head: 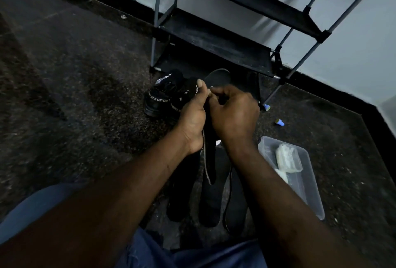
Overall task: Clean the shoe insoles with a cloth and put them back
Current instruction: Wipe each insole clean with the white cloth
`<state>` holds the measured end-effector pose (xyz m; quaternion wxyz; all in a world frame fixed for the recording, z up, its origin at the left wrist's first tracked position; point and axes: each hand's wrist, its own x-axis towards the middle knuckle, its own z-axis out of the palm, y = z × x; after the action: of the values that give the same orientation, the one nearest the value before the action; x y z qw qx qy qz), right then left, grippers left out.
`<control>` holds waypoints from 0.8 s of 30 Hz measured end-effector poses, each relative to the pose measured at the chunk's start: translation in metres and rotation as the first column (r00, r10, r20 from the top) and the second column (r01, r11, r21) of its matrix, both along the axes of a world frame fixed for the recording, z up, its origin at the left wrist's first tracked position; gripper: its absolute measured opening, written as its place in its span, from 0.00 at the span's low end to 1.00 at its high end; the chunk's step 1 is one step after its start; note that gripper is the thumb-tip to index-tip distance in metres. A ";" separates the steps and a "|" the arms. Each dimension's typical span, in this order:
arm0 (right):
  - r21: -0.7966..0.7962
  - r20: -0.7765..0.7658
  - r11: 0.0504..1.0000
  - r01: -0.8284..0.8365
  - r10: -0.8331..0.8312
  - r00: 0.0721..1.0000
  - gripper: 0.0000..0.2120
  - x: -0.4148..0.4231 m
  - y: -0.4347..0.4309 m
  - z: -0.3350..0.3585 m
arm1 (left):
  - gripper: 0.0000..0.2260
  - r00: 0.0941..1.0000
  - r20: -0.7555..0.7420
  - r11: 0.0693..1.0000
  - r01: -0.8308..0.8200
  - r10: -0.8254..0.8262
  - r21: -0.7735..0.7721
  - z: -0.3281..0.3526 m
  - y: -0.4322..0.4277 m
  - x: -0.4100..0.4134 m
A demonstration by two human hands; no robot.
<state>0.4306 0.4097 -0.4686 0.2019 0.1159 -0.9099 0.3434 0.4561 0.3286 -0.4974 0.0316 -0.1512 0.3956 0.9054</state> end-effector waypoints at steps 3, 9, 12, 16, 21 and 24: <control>0.005 0.010 0.999 0.051 -0.051 0.999 0.09 -0.003 0.009 -0.003 | 0.33 0.999 -0.007 0.999 0.036 -0.036 -0.003 0.003 -0.002 0.001; -0.165 0.099 0.983 0.085 -0.069 0.993 0.05 0.005 0.011 -0.003 | 0.35 0.994 0.003 0.993 0.113 -0.113 -0.036 0.004 -0.004 0.002; -0.194 0.131 0.981 0.020 0.006 0.991 0.04 0.016 0.009 0.001 | 0.27 0.994 -0.011 0.993 0.113 -0.113 -0.044 0.005 -0.003 0.003; -0.090 0.101 0.996 -0.007 0.016 0.995 0.10 0.015 0.016 0.001 | 0.28 0.995 0.019 0.994 0.102 -0.101 -0.036 0.005 0.002 0.005; -0.059 0.073 0.992 0.109 -0.104 0.992 0.07 0.007 0.022 0.001 | 0.31 0.991 0.037 0.992 0.127 -0.127 0.010 0.000 0.005 0.001; -0.104 0.068 0.994 0.017 -0.010 0.998 0.05 0.018 0.017 -0.002 | 0.32 0.994 0.046 0.995 0.096 -0.096 0.006 -0.005 0.002 -0.002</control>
<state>0.4490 0.4268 -0.4709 0.1792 0.0875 -0.8978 0.3927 0.4542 0.3305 -0.5020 0.0844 -0.1529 0.3996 0.8999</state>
